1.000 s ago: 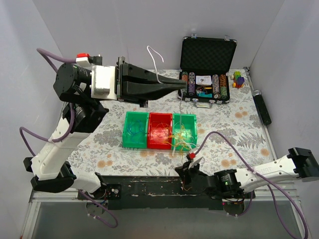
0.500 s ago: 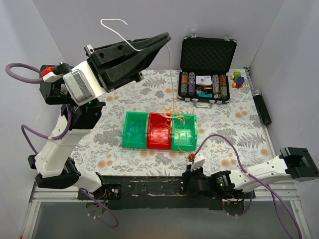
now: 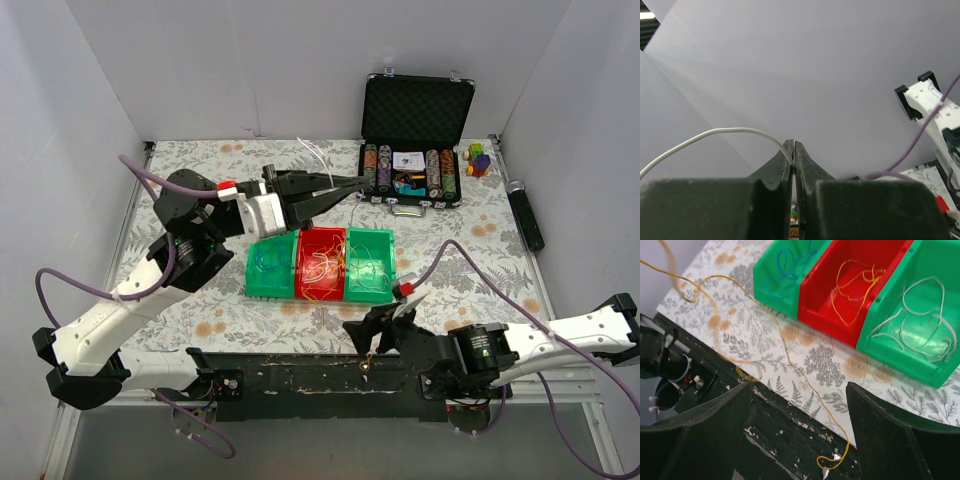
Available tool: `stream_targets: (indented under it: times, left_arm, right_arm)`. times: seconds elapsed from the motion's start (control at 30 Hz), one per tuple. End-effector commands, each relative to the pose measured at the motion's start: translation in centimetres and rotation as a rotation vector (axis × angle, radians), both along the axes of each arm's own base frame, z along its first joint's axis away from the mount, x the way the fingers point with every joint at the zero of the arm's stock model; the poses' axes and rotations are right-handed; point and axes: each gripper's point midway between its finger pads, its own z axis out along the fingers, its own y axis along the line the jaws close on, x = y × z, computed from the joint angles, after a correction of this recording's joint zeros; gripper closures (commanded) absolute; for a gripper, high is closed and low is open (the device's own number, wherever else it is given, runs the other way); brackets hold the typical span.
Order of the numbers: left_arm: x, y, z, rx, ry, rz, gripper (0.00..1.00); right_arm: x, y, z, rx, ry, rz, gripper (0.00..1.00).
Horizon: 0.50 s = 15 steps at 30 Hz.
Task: Untangle the cables
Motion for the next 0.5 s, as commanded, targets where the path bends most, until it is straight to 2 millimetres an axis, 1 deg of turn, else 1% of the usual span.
stream_targets:
  times: [0.0,0.17,0.23,0.33,0.37,0.47]
  left_arm:
    - [-0.9,1.1,-0.3,0.007,-0.015,0.003,1.00]
    - [-1.2,1.0,-1.1,0.031,0.005,-0.019,1.00]
    - [-1.3,1.0,-1.6,0.039,0.010,-0.026,1.00]
    - [-1.4,0.8,-2.0,0.048,0.024,-0.041,1.00]
    - [-1.5,0.9,-2.1,0.050,0.027,-0.045,1.00]
    - [-1.8,0.9,-2.1,0.052,0.034,-0.060,1.00]
  right_arm:
    - [-1.3,0.0,4.2,0.022,-0.125,0.066,0.15]
    - [-1.6,0.5,7.8,0.107,-0.191,0.097,0.13]
    - [-1.6,0.6,9.0,0.134,-0.216,0.105,0.13]
    - [-1.4,0.6,10.2,0.161,-0.244,0.102,0.12]
    - [-1.3,0.5,10.9,0.181,-0.252,0.100,0.12]
    - [-1.1,0.5,11.9,0.205,-0.287,0.097,0.11]
